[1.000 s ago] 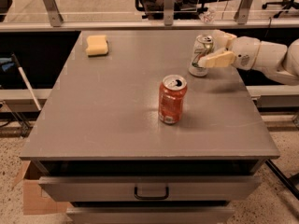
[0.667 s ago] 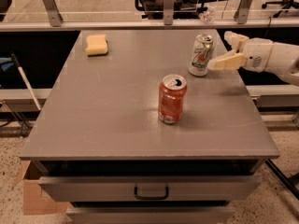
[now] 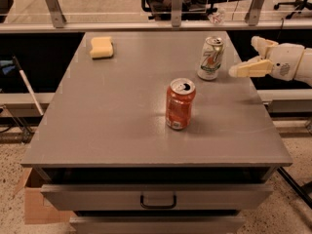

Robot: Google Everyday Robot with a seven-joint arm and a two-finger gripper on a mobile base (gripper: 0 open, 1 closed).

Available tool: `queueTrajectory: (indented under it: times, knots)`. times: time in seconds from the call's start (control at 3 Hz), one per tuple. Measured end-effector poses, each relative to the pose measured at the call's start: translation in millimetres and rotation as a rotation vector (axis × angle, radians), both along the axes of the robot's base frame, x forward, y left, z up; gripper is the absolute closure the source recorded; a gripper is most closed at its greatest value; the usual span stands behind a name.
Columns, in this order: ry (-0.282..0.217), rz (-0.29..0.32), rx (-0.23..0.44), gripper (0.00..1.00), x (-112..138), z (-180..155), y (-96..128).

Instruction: Place 7up can upright

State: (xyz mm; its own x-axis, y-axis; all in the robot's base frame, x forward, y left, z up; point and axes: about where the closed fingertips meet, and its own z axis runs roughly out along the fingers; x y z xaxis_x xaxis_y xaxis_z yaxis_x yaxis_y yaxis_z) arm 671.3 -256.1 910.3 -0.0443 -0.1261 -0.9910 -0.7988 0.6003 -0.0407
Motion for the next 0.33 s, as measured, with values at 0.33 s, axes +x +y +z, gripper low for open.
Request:
queueTrajectory:
  times: [0.33]
  knots:
    - [0.000, 0.000, 0.000, 0.00, 0.0, 0.0, 0.1]
